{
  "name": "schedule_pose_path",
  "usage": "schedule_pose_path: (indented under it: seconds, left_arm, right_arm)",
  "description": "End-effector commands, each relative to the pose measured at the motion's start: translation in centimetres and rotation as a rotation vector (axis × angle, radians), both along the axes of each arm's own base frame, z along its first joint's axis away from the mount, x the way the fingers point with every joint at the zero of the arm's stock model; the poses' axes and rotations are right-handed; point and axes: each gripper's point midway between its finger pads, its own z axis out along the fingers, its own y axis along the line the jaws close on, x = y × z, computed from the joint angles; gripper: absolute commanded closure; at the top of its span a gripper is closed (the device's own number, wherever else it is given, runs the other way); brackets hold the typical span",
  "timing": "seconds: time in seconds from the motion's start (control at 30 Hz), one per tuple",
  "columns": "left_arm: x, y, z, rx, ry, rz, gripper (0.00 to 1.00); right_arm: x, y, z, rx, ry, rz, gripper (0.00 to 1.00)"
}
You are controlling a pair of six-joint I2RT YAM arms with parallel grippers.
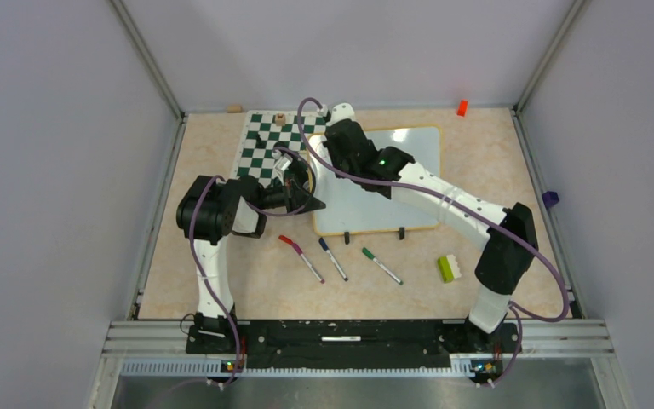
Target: Write a sentence on the whiteboard
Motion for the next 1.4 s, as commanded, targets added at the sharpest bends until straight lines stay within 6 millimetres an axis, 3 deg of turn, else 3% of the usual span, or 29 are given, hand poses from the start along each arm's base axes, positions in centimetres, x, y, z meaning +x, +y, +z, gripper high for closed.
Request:
schedule_pose_path:
  seconds: [0.0, 0.37, 1.0, 1.37]
  left_arm:
    - [-0.3, -0.1, 1.0, -0.005, -0.170, -0.011, 0.96]
    - [-0.3, -0.1, 1.1, -0.005, -0.170, -0.012, 0.96]
    - [-0.4, -0.1, 1.1, -0.005, -0.170, -0.015, 0.96]
    - [-0.3, -0.1, 1.0, -0.005, -0.164, -0.010, 0.96]
  right_arm:
    - [1.2, -1.9, 1.9, -0.011, -0.055, -0.084, 1.00]
    - [1.9, -1.0, 2.6, 0.008, -0.063, -0.071, 1.00]
    - [1.9, 0.9, 2.0, 0.050, -0.039, -0.003, 1.00]
    - [1.4, 1.7, 3.4, 0.102, -0.053, 0.044, 1.00]
